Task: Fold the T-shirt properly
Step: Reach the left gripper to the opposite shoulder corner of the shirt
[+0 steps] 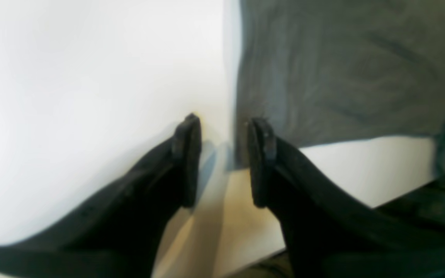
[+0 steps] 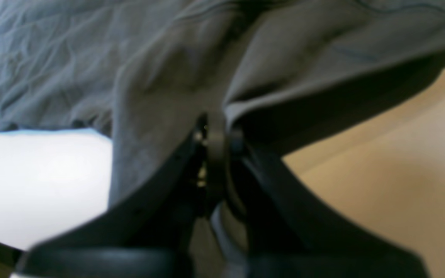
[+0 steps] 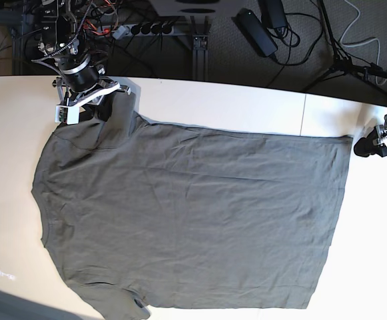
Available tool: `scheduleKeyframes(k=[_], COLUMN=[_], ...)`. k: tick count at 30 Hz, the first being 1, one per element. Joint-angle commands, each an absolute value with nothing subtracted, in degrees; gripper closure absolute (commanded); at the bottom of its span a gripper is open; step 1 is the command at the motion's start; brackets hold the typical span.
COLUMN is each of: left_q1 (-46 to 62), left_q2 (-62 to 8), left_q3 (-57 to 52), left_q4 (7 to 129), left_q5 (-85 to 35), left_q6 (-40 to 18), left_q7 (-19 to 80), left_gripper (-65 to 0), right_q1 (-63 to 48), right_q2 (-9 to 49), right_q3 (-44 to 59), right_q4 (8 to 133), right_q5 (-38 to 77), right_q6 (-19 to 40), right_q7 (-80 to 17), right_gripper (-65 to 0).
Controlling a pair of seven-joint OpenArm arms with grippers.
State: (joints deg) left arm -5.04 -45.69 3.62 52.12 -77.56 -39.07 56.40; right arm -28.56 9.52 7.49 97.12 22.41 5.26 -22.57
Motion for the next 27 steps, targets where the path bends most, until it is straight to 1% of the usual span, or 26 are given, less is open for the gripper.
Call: scheduleKeyframes(k=[1,6,9,13,14,15,16,18,19,24,27], left_q1=[-6.9,-10.5,-11.3,-11.3,-11.3,-11.3,-11.3,-11.3,-11.4,-12.4,-13.8], left_q2=[-46.6,-43.3,-41.3,-39.9,-39.8,-39.9,-39.9,-40.0,-40.0,-40.1,-40.2], left_q3=[4.4,8.1,8.7,8.7,8.7,8.7,8.7,8.7,8.7,8.7,8.7], left_q4=[51.6,48.7,48.6,48.6,48.6,48.6,48.6,48.6,48.6,48.7,48.9], left_q5=[-77.8,-78.0,-78.0,-77.0,-76.8,-76.9,-76.8,-76.9,-76.9,-75.2,-78.5], left_q6=[-40.0,-40.0,-40.0,-40.0,-40.0,-40.0,-40.0,-40.0,-40.0,-40.0,-40.0], left_q7=[56.9,58.8,60.8,60.9,60.8,60.6,60.4,60.0,59.7,59.8,64.2], left_gripper=[-24.1,-24.1,-24.1,-23.9,-22.8,-20.2,-16.1,-4.3,0.0,0.0,0.0], right_q1=[-29.2,-29.2,-29.2,-29.2,-29.2,-29.2,-29.2,-29.2,-29.2,-29.2,-29.3], right_q2=[9.8,9.8,9.8,9.8,9.8,9.8,9.8,9.8,9.8,9.8,9.8], right_q3=[7.6,7.6,7.6,7.6,7.6,7.6,7.6,7.6,7.6,8.3,10.5], right_q4=[97.1,97.1,97.1,97.1,97.1,97.1,97.1,97.1,97.1,98.7,101.3], right_q5=[21.4,21.4,21.4,21.4,21.4,21.5,21.5,21.5,21.6,22.1,22.1], right_q6=[6.3,6.3,6.3,6.3,6.3,6.3,6.3,6.3,6.5,8.4,8.4], right_q7=[-25.5,-25.5,-25.5,-25.6,-25.6,-25.8,-25.9,-26.0,-26.0,-27.8,-30.5], right_gripper=[0.0,0.0,0.0,0.0,0.0,0.0,0.0,0.0,0.0,0.0,0.0])
